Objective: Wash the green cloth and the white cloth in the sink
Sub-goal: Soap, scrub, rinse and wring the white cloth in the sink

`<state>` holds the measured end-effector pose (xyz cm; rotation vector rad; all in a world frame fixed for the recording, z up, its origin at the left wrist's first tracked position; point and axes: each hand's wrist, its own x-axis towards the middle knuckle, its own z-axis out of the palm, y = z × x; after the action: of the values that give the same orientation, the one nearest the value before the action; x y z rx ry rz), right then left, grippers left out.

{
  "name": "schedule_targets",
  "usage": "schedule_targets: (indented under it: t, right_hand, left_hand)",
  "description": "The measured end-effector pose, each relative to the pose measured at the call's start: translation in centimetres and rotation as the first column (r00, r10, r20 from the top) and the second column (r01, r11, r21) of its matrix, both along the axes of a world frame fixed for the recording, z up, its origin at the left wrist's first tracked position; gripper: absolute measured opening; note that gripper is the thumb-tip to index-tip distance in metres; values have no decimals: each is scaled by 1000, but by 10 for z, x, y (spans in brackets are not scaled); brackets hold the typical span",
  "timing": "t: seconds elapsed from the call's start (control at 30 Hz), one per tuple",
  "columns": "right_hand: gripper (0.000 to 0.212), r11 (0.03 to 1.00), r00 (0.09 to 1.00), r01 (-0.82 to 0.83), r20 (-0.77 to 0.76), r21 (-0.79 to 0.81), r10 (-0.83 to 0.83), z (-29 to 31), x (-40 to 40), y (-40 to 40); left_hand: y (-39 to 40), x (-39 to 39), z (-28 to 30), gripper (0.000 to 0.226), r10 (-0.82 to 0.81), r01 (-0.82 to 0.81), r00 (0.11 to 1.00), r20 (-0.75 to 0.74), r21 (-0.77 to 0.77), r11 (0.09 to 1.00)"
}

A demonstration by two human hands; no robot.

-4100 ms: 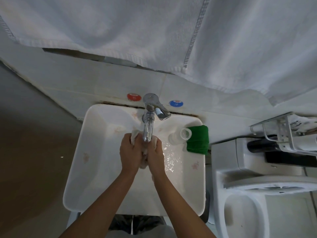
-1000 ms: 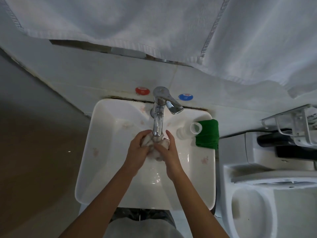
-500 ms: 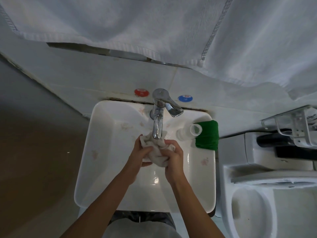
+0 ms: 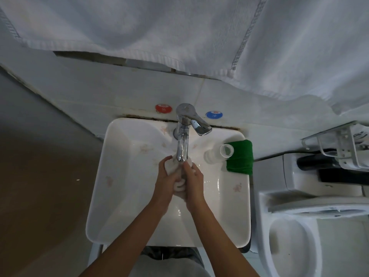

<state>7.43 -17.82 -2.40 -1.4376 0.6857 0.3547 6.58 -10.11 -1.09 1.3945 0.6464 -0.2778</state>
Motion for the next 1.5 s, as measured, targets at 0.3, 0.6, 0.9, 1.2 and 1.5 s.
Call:
schedule_targets:
  t: [0.3, 0.6, 0.9, 1.2, 1.5]
  right_hand:
    - [25, 998, 997, -48, -61, -39, 46, 8, 3, 14]
    - [42, 972, 988, 43, 154, -233, -6, 2, 2, 6]
    - [31, 970, 946, -30, 307, -242, 106, -1, 5, -1]
    - [29, 989, 984, 119, 125, 88, -130, -2, 1, -14]
    - [55, 994, 994, -80, 67, -78, 86, -5, 3, -16]
  left_hand:
    - [-11, 12, -5, 20, 90, -89, 996, 19, 453, 887]
    - [-11, 13, -6, 17, 50, -50, 999, 10, 312, 949]
    - [3, 13, -1, 41, -104, 108, 994, -33, 401, 910]
    - [-6, 11, -4, 85, -58, 73, 995, -78, 193, 978]
    - [-6, 12, -10, 35, -140, 132, 990, 8, 282, 950]
